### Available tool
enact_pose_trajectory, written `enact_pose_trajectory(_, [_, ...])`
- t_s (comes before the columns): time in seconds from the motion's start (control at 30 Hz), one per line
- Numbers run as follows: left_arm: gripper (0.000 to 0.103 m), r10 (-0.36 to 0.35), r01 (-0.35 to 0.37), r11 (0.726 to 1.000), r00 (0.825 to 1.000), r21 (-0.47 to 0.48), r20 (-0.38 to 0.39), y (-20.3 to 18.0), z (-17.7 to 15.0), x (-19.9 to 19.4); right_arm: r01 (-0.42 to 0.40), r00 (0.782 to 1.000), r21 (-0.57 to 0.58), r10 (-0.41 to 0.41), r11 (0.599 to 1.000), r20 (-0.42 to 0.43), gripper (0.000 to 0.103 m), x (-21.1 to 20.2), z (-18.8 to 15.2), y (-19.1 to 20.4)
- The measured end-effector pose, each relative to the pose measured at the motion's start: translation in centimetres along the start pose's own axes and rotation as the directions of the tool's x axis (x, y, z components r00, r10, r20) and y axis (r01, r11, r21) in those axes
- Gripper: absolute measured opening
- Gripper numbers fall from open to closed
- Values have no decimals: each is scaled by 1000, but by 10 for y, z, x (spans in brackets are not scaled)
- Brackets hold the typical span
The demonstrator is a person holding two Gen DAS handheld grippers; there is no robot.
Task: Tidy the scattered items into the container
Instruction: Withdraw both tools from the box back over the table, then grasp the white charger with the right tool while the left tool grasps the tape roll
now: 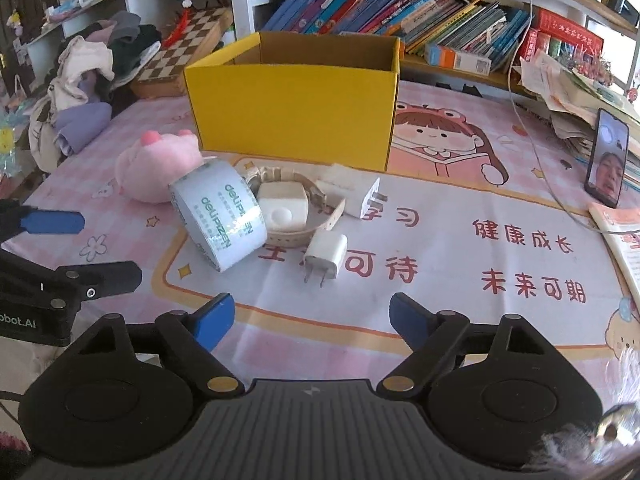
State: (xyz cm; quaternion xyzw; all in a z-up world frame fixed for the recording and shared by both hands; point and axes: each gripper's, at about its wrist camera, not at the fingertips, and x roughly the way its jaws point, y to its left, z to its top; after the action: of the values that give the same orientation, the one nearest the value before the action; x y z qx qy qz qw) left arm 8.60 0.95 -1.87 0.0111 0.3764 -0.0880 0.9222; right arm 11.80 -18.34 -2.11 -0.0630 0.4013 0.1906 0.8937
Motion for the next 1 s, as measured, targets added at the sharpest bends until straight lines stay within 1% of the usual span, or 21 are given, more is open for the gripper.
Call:
enact_pose_trajectory(0.2, [98,-15,15,999,1000,29,-2,-4,4,8,2,1000,-1,-2,1000,-23,83,10,5,-4])
enact_pose_trajectory(0.27, [98,-34,34,999,999,22,-6,-4,5,11,-2,1000,2,3,1000,-31,80,13,6,-6])
enact_pose_trajectory(0.4, [98,-50,51,998,999,23,-18,-5,8,19,-9,999,4,9,1000,-42,69,19,9,-10])
enact_pose_trajectory(0.53, [98,-58,59,998,998,23,-24,-5,11,26,-13,999,8,13,1000,-51,65,25,13,-13])
enact_pose_trajectory(0.83, [98,-68,69,997,997,27,-32,-7,16,45,-18,997,20,20,1000,-73,65,42,25,-23])
enact_pose_trajectory(1.0, [98,-75,77,995,997,56,-32,-13,20,55,-30,995,26,33,999,-93,63,52,31,-30])
